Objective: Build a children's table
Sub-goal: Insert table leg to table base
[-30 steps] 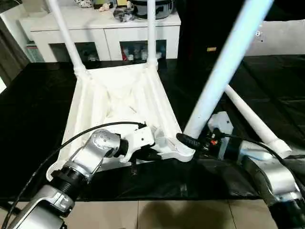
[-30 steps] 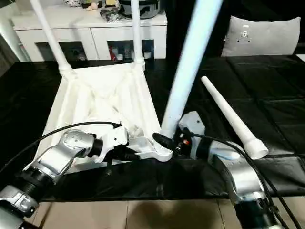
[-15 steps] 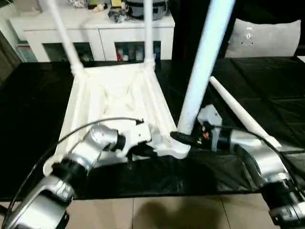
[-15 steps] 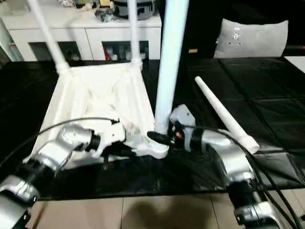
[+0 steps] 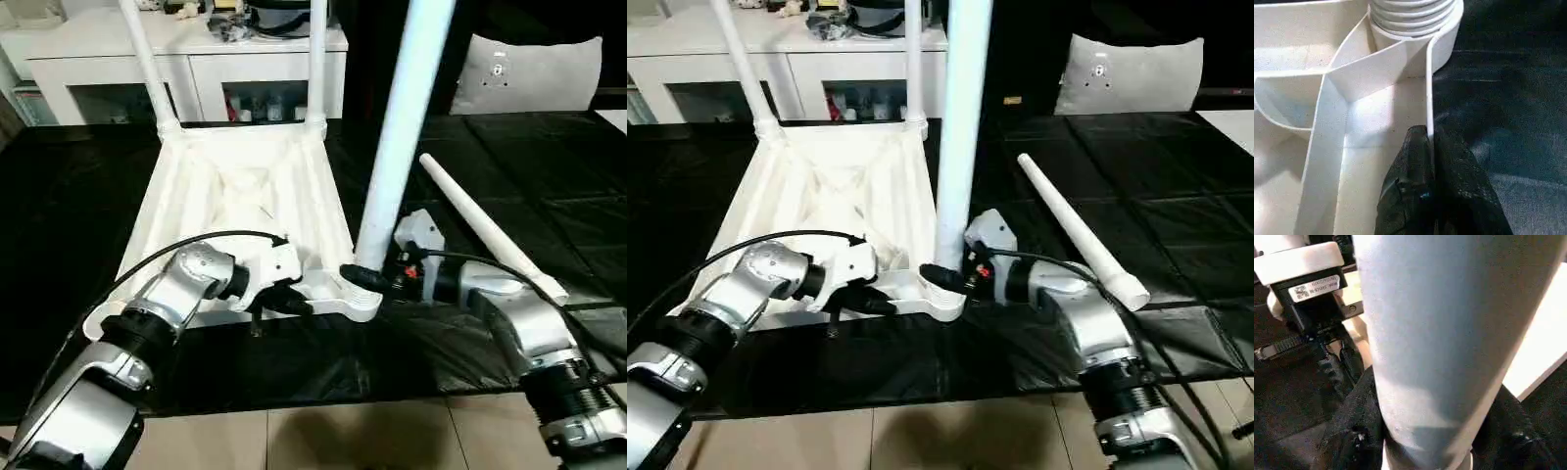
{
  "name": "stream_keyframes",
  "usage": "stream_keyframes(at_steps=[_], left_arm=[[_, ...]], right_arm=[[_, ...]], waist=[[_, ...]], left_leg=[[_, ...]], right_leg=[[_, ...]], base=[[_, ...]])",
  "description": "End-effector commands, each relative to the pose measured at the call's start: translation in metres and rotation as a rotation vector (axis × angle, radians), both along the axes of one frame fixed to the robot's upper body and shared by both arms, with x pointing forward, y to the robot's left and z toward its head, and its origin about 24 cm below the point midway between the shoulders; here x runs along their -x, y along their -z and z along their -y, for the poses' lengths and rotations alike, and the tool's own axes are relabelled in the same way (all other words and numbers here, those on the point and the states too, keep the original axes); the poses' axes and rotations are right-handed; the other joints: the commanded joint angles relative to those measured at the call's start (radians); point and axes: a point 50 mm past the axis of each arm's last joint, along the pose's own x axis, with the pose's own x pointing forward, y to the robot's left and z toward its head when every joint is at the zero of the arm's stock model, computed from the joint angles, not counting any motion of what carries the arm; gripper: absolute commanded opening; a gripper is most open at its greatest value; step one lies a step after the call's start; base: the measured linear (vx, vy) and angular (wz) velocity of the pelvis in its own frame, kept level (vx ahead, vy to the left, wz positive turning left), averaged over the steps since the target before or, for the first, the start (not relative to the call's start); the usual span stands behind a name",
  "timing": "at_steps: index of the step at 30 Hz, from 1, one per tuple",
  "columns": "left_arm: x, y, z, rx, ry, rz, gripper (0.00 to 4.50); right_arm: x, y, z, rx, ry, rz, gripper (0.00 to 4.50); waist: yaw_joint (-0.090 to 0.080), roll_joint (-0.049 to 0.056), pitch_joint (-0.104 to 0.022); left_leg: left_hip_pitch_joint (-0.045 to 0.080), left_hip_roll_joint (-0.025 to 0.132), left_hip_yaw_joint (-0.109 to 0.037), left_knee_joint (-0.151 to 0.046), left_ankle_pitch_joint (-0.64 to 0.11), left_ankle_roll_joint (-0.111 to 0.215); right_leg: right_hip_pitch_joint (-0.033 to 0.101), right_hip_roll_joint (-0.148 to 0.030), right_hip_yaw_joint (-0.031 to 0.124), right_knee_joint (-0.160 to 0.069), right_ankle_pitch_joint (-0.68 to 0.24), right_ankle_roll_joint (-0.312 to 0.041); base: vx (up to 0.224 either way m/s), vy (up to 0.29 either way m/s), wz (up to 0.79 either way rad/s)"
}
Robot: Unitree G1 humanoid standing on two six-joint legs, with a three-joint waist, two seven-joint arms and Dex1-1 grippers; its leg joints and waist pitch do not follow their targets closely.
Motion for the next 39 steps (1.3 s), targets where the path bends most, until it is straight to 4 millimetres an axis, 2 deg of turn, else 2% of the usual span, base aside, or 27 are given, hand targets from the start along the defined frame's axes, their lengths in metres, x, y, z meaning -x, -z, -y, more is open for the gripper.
stream_keyframes(at_steps=[1, 2, 3, 4, 5, 6, 7, 8, 10, 11, 12, 13, 14, 16, 17, 22, 23, 25, 28, 30, 31, 33, 34, 35, 37, 39], left_arm=[[-0.002, -0.010, 0.003, 0.042, -0.036, 0.037, 0.00], [0.005, -0.008, 0.006, 0.077, -0.130, 0.023, 0.00], [0.006, -0.008, 0.006, 0.080, -0.138, 0.021, 0.00], [0.011, -0.007, 0.011, 0.105, -0.180, 0.010, 0.00], [0.016, -0.007, 0.017, 0.122, -0.215, 0.001, 0.00], [0.019, -0.007, 0.021, 0.129, -0.230, -0.002, 0.00], [0.020, -0.007, 0.027, 0.138, -0.246, -0.001, 0.00], [0.022, -0.008, 0.034, 0.143, -0.259, 0.006, 0.00], [0.026, -0.011, 0.053, 0.155, -0.276, 0.018, 0.00], [0.028, -0.014, 0.065, 0.163, -0.286, 0.034, 0.00], [0.028, -0.014, 0.065, 0.163, -0.286, 0.034, 0.00], [0.028, -0.016, 0.070, 0.167, -0.292, 0.045, 0.00], [0.030, -0.020, 0.077, 0.176, -0.295, 0.052, 0.00], [0.033, -0.025, 0.087, 0.177, -0.283, 0.073, 0.00], [0.033, -0.027, 0.090, 0.171, -0.279, 0.081, 0.00], [0.032, -0.026, 0.086, 0.135, -0.303, 0.098, 0.00], [0.032, -0.025, 0.085, 0.129, -0.318, 0.098, 0.00], [0.032, -0.025, 0.085, 0.129, -0.324, 0.097, 0.00], [0.032, -0.025, 0.083, 0.127, -0.339, 0.098, 0.00], [0.031, -0.025, 0.082, 0.126, -0.343, 0.098, 0.00], [0.031, -0.025, 0.081, 0.124, -0.346, 0.099, 0.00], [0.030, -0.025, 0.079, 0.122, -0.350, 0.101, 0.00], [0.029, -0.025, 0.078, 0.122, -0.353, 0.102, 0.00], [0.029, -0.025, 0.077, 0.122, -0.354, 0.103, 0.00], [0.026, -0.025, 0.072, 0.117, -0.363, 0.114, 0.00], [0.024, -0.025, 0.070, 0.113, -0.363, 0.124, 0.00]], right_arm=[[0.013, 0.044, 0.005, 0.145, 0.063, -0.183, 1.88], [0.010, 0.044, 0.001, 0.146, 0.132, -0.185, 1.88], [0.010, 0.044, 0.001, 0.145, 0.139, -0.186, 1.88], [0.007, 0.044, -0.001, 0.139, 0.184, -0.190, 1.88], [0.004, 0.044, -0.003, 0.132, 0.223, -0.192, 1.88], [0.003, 0.044, -0.004, 0.128, 0.243, -0.197, 1.88], [0.001, 0.045, -0.005, 0.126, 0.270, -0.205, 1.88], [-0.001, 0.045, -0.007, 0.125, 0.289, -0.205, 1.88], [-0.006, 0.046, -0.011, 0.132, 0.333, -0.211, 1.88], [-0.007, 0.047, -0.013, 0.131, 0.356, -0.221, 1.88], [-0.007, 0.047, -0.013, 0.131, 0.356, -0.221, 1.88], [-0.008, 0.047, -0.014, 0.128, 0.363, -0.228, 1.88], [-0.010, 0.047, -0.015, 0.128, 0.382, -0.234, 1.88], [-0.013, 0.047, -0.016, 0.117, 0.417, -0.257, 1.88], [-0.015, 0.047, -0.016, 0.109, 0.436, -0.270, 1.88], [-0.019, 0.048, -0.016, 0.106, 0.465, -0.280, 1.88], [-0.019, 0.048, -0.016, 0.100, 0.475, -0.286, 1.88], [-0.020, 0.048, -0.016, 0.096, 0.483, -0.290, 1.88], [-0.021, 0.047, -0.015, 0.096, 0.489, -0.287, 1.88], [-0.022, 0.047, -0.016, 0.088, 0.484, -0.286, 1.88], [-0.022, 0.047, -0.016, 0.082, 0.483, -0.284, 2.23], [-0.023, 0.047, -0.015, 0.080, 0.488, -0.280, 2.23], [-0.023, 0.047, -0.015, 0.077, 0.488, -0.276, 2.47], [-0.023, 0.047, -0.015, 0.076, 0.488, -0.276, 2.64], [-0.021, 0.047, -0.013, 0.073, 0.483, -0.268, 2.66], [-0.020, 0.048, -0.011, 0.073, 0.483, -0.266, 2.82]], waist=[[0.003, 0.002, -0.032], [-0.001, 0.003, -0.031], [-0.008, 0.002, -0.028], [-0.013, 0.003, -0.024], [-0.024, -0.001, -0.024], [-0.026, -0.004, -0.024], [-0.033, -0.004, -0.027], [-0.036, 0.002, -0.030], [-0.041, 0.008, -0.029], [-0.042, 0.001, -0.025], [-0.042, 0.001, -0.025], [-0.042, 0.000, -0.025], [-0.043, -0.001, -0.026], [-0.041, 0.001, -0.026], [-0.045, 0.003, -0.026], [-0.059, 0.003, -0.025], [-0.064, -0.006, -0.026], [-0.066, -0.001, -0.025], [-0.068, -0.002, -0.024], [-0.072, 0.002, -0.023], [-0.073, 0.002, -0.022], [-0.077, 0.001, -0.022], [-0.077, 0.001, -0.023], [-0.077, 0.003, -0.023], [-0.079, 0.006, -0.025], [-0.068, 0.003, -0.036]], left_leg=[[0.007, 0.047, -0.039, -0.097, -0.530, -0.004], [0.007, 0.047, -0.040, -0.098, -0.538, -0.008], [0.003, 0.050, -0.043, -0.101, -0.544, -0.015], [0.001, 0.046, -0.044, -0.101, -0.557, -0.013], [0.000, 0.043, -0.050, -0.099, -0.574, -0.021], [0.002, 0.041, -0.051, -0.096, -0.579, -0.019], [0.009, 0.038, -0.050, -0.091, -0.581, -0.018], [0.009, 0.037, -0.052, -0.092, -0.574, -0.008], [0.003, 0.042, -0.053, -0.098, -0.574, -0.009], [0.007, 0.040, -0.049, -0.096, -0.590, -0.007], [0.007, 0.040, -0.049, -0.096, -0.590, -0.007], [0.013, 0.034, -0.047, -0.090, -0.587, 0.000], [0.008, 0.033, -0.046, -0.090, -0.574, 0.005], [0.009, 0.032, -0.047, -0.088, -0.566, 0.011], [0.002, 0.034, -0.052, -0.091, -0.571, 0.009], [0.001, 0.032, -0.056, -0.091, -0.604, 0.004], [-0.001, 0.033, -0.057, -0.091, -0.605, 0.003], [0.001, 0.031, -0.057, -0.089, -0.602, 0.004], [-0.003, 0.033, -0.059, -0.092, -0.610, 0.002], [-0.001, 0.032, -0.060, -0.092, -0.628, -0.001], [0.000, 0.032, -0.061, -0.093, -0.635, -0.001], [0.002, 0.030, -0.061, -0.091, -0.644, -0.002], [0.001, 0.030, -0.062, -0.091, -0.641, -0.002], [0.001, 0.031, -0.062, -0.092, -0.640, -0.002], [-0.001, 0.035, -0.064, -0.096, -0.641, -0.004], [-0.007, 0.040, -0.057, -0.098, -0.573, 0.004]], right_leg=[[0.011, -0.078, 0.034, -0.097, -0.647, -0.112], [0.010, -0.078, 0.034, -0.098, -0.656, -0.108], [0.011, -0.078, 0.033, -0.093, -0.661, -0.111], [0.009, -0.075, 0.027, -0.099, -0.691, -0.097], [0.010, -0.078, 0.021, -0.103, -0.741, -0.068], [0.006, -0.078, 0.019, -0.108, -0.757, -0.058], [0.002, -0.076, 0.018, -0.113, -0.749, -0.058], [0.004, -0.074, 0.019, -0.114, -0.708, -0.068], [0.007, -0.073, 0.020, -0.106, -0.647, -0.092], [0.003, -0.068, 0.015, -0.112, -0.646, -0.092], [0.003, -0.068, 0.015, -0.112, -0.646, -0.092], [-0.001, -0.069, 0.013, -0.120, -0.677, -0.080], [0.003, -0.071, 0.012, -0.120, -0.685, -0.073], [0.001, -0.071, 0.009, -0.124, -0.691, -0.063], [0.005, -0.072, 0.006, -0.120, -0.677, -0.066], [0.004, -0.071, -0.001, -0.123, -0.679, -0.059], [0.004, -0.072, -0.001, -0.123, -0.686, -0.058], [0.002, -0.074, -0.001, -0.124, -0.701, -0.054], [0.003, -0.073, -0.002, -0.123, -0.690, -0.055], [0.001, -0.073, -0.005, -0.125, -0.694, -0.052], [0.001, -0.072, -0.006, -0.126, -0.697, -0.050], [-0.001, -0.074, -0.010, -0.131, -0.718, -0.040], [0.000, -0.075, -0.010, -0.130, -0.717, -0.040], [0.001, -0.074, -0.010, -0.130, -0.708, -0.041], [0.005, -0.075, -0.009, -0.126, -0.673, -0.054], [0.011, -0.076, 0.006, -0.116, -0.557, -0.098]], base=[[0.000, 0.000, 0.00], [0.000, 0.000, 0.00], [0.000, 0.000, 0.00], [0.000, 0.000, 0.00], [0.000, 0.000, 0.00], [0.000, 0.000, 0.00], [0.000, 0.000, 0.00], [0.000, 0.000, 0.00], [0.000, 0.000, 0.00], [0.000, 0.000, 0.00], [0.000, 0.000, 0.00], [0.000, 0.000, 0.00], [0.000, 0.000, 0.00], [0.000, 0.000, 0.00], [0.000, 0.000, 0.00], [0.000, 0.000, 0.00], [0.000, 0.000, 0.00], [0.000, 0.000, 0.00], [0.000, 0.000, 0.00], [0.000, 0.000, 0.00], [0.000, 0.000, 0.00], [0.000, 0.000, 0.00], [0.000, 0.000, 0.00], [0.000, 0.000, 0.00], [0.000, 0.000, 0.00], [0.000, 0.000, 0.00]])
